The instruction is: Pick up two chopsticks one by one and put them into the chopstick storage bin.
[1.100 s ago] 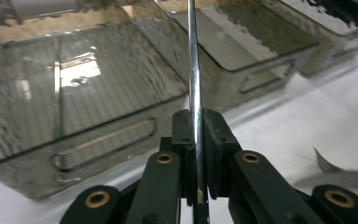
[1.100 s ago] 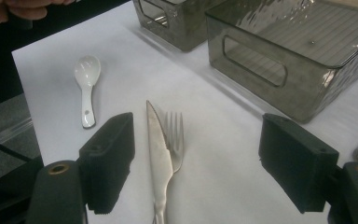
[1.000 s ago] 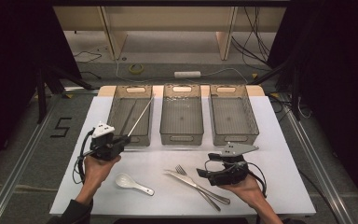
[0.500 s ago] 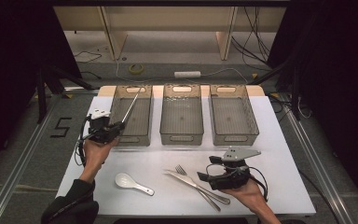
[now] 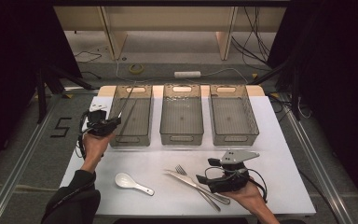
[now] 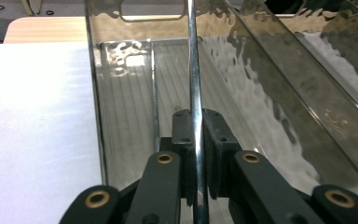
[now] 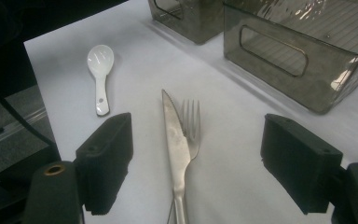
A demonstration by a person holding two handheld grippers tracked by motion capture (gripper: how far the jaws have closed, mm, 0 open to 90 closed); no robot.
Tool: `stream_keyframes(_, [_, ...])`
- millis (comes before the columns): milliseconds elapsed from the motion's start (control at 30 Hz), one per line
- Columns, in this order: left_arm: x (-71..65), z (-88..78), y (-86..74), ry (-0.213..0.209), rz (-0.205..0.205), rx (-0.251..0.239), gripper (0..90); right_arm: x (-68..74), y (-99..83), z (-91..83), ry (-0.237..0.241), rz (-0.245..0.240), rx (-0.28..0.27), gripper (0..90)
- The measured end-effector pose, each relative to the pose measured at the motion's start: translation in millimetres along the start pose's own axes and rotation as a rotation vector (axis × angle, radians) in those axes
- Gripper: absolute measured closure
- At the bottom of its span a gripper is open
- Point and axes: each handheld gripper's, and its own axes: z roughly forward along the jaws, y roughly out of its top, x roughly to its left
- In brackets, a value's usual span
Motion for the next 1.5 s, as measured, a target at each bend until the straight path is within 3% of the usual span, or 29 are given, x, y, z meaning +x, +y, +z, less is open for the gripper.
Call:
stream_keyframes(333, [6.1,6.8,0.5,0.024,-0.016,0.025,83.1,2.6,-0.3,2.6,0.009,-0.015,0.015,26.3])
stream_keyframes(567, [8.1,7.6,-0.6,0.018,-0.036,0.024,81.5,3.4,0.0,2.8,0.015,-0.018,0.014,26.5])
stream_keyframes(700, [5.8,5.0,1.7,0.015,-0.047,0.036,59.0,3.2,-0.1,2.4,0.015,-0.018,0.017,26.4])
stream_keyframes(800, [2.8,-1.0,3.8,-0.021,-0.044,0.049,47.2,3.5,-0.2,1.5,0.013,-0.020,0.018,26.5])
stream_keyframes(1033, [-18.8,-29.4,5.5,-0.136,0.066,0.075,32.0,2.3,-0.3,-0.6,0.008,-0.020,0.016,26.3])
stream_keyframes(1233, [-43.0,-50.2,-3.4,-0.227,0.197,0.138,25.3,2.6,-0.8,-0.8,0.003,-0.021,0.020,26.2])
stream_keyframes(1500, [-58.5,-60.7,-15.7,-0.299,0.272,0.179,19.4,1.0,-1.1,-2.0,-0.008,-0.017,0.011,26.1])
